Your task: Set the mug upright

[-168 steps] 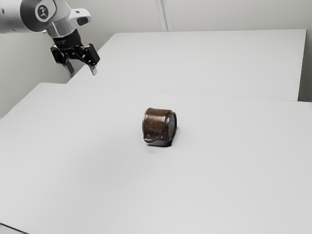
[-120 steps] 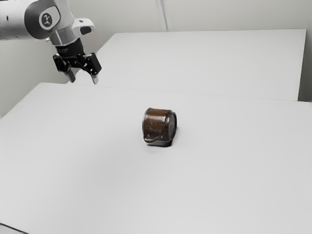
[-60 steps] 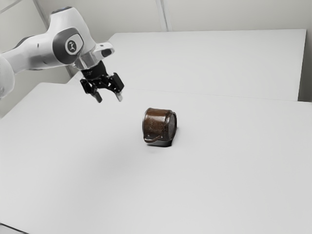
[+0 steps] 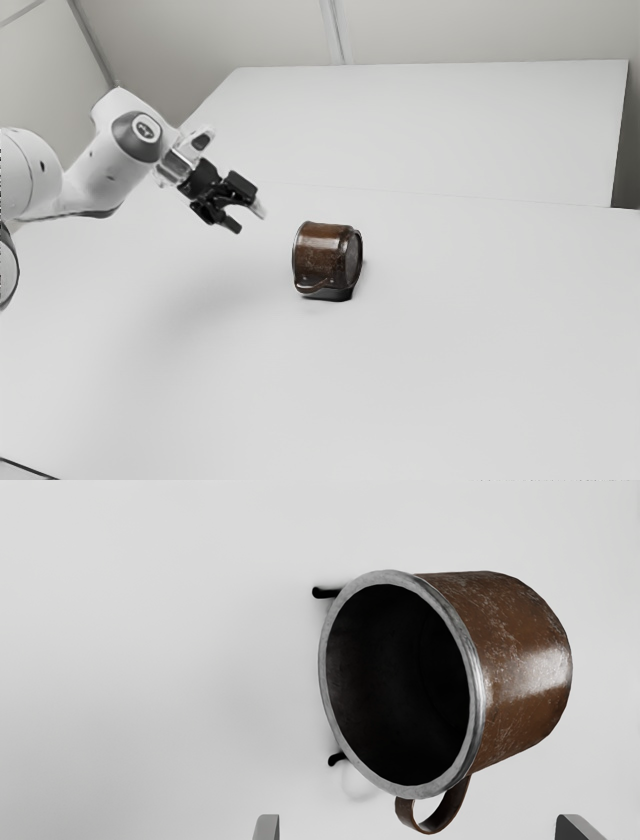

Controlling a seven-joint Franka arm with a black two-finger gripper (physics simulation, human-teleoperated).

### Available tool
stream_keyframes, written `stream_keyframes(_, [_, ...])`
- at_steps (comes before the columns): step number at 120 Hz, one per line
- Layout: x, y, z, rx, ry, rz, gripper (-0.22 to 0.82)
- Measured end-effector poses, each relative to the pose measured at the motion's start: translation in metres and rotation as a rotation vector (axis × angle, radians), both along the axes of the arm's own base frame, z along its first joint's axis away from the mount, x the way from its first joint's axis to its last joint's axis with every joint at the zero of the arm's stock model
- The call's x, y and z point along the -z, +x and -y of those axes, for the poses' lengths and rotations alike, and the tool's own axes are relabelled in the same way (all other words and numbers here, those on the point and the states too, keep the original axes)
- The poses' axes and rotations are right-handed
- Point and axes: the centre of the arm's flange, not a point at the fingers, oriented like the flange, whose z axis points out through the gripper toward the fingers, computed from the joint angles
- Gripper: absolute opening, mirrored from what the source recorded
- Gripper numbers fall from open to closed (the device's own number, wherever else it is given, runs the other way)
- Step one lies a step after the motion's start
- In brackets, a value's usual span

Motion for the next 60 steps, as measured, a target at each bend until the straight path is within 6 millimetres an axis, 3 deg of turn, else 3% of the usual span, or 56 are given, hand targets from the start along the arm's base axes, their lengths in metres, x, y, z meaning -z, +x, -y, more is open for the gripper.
stream_keyframes(60, [0.064, 0.025, 0.016, 0.141, -0.268, 0.137, 0.6])
